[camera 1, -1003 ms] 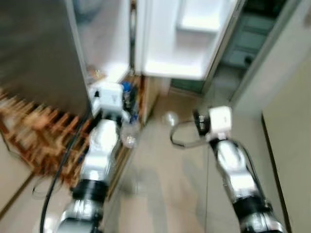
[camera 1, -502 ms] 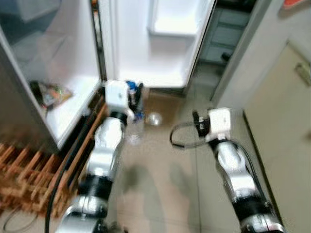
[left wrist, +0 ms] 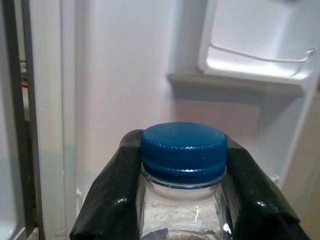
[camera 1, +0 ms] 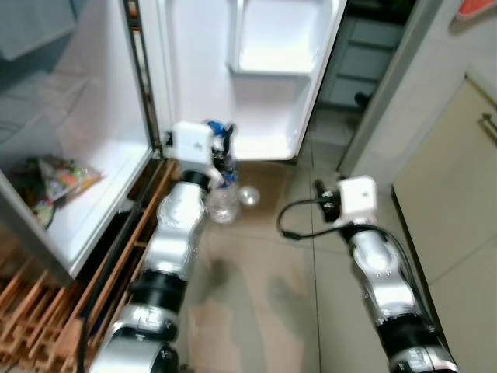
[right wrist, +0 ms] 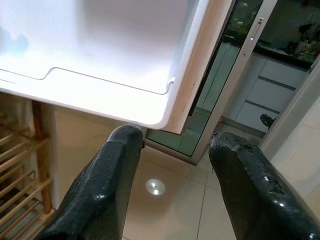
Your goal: Restocking fridge
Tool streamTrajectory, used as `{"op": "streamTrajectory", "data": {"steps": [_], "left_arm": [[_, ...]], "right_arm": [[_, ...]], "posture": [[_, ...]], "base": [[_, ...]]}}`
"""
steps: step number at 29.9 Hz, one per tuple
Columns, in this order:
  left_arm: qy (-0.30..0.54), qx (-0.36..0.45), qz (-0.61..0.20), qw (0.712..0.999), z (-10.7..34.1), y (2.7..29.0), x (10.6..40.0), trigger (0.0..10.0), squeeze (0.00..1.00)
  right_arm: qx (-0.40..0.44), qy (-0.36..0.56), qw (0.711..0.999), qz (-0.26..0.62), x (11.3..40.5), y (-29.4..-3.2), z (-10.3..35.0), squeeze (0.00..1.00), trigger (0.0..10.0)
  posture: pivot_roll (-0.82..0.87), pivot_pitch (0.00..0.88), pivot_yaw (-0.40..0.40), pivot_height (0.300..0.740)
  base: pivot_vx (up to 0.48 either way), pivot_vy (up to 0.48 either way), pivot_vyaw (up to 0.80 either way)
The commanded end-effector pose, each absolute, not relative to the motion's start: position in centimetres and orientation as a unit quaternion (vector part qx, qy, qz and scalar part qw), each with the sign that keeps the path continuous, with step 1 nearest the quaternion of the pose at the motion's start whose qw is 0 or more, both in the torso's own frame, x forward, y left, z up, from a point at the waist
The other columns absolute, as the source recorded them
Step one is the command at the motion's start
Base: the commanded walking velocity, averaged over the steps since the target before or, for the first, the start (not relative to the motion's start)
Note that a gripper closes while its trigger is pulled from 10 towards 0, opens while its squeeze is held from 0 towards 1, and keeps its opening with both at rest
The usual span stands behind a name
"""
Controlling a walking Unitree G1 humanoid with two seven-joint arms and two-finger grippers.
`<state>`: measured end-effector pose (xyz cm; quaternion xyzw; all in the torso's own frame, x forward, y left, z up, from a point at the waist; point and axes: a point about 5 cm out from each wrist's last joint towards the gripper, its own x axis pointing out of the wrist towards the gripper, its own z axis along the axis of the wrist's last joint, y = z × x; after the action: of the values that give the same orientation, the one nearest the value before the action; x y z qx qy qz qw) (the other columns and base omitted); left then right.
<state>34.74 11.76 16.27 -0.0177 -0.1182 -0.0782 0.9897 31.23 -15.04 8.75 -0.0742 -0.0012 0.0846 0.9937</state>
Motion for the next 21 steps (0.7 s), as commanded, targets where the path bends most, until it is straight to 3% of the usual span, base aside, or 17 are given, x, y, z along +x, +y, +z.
{"op": "streamTrajectory", "data": {"steps": [1,5,9,16,21], "left_arm": [[-0.139,-0.021,-0.101,0.985,17.4,10.3,34.9,10.0,0.0],[-0.147,-0.017,-0.101,0.984,17.8,10.6,35.0,10.0,0.0],[-0.159,0.065,-0.066,0.983,18.3,11.9,35.2,10.0,0.0],[-0.183,0.037,-0.062,0.98,19.8,12.9,35.1,10.0,0.0],[-0.202,0.019,-0.095,0.975,21.1,11.0,34.8,10.0,0.0]], "right_arm": [[-0.08,-0.008,0.995,0.067,31.3,-16.0,9.2,0.0,10.0],[-0.076,-0.007,0.995,0.064,31.1,-16.1,9.1,0.0,10.0],[-0.075,-0.006,0.995,0.066,30.8,-16.1,9.0,0.0,10.0],[-0.076,-0.001,0.995,0.069,30.4,-16.3,8.8,0.0,10.0],[-0.076,0.006,0.994,0.079,30.3,-16.1,8.6,0.0,10.0]], "posture": [[-0.07,0.0,-0.061,0.74],[-0.08,0.0,-0.054,0.74],[-0.08,0.0,-0.048,0.74],[-0.09,0.0,-0.046,0.74],[-0.09,0.0,-0.043,0.74]], "base": [[0.48,0.0,0.69],[0.48,0.0,0.17],[0.48,0.0,0.0],[0.48,0.0,0.0],[0.384,0.0,0.0]]}}
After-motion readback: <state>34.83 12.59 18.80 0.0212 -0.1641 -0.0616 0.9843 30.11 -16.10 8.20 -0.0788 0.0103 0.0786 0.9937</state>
